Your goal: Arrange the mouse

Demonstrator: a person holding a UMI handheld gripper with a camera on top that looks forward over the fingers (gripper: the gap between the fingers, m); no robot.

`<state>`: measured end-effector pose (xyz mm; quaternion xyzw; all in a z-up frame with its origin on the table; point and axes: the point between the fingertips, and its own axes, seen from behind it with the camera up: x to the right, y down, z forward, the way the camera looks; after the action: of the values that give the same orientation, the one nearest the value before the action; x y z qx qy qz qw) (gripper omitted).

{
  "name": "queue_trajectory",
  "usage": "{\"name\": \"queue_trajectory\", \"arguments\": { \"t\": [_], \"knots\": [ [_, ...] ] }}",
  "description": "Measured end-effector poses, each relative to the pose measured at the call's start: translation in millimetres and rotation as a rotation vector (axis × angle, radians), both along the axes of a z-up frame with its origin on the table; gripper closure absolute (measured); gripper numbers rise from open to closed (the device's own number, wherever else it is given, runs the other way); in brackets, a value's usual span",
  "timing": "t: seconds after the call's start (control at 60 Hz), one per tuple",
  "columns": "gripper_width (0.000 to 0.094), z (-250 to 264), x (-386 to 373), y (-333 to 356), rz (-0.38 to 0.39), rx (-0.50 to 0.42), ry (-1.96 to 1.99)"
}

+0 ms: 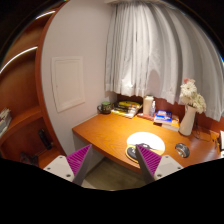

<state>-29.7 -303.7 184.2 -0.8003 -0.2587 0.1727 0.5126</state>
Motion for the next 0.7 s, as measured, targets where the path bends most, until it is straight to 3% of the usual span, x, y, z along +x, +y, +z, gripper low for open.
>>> {"name": "queue_trajectory", "arguments": {
  "t": [0.217,0.417,0.7],
  "knots": [
    [0.0072,-84.3,80.0,6.5,-0.082,-0.102,-0.07],
    [0.007,-148.0,177.4,49.0,-0.212,-0.179,-0.114],
    [0.0088,-173.9,274.4,161.2,-0.374,-0.22,-0.119]
  ]
}}
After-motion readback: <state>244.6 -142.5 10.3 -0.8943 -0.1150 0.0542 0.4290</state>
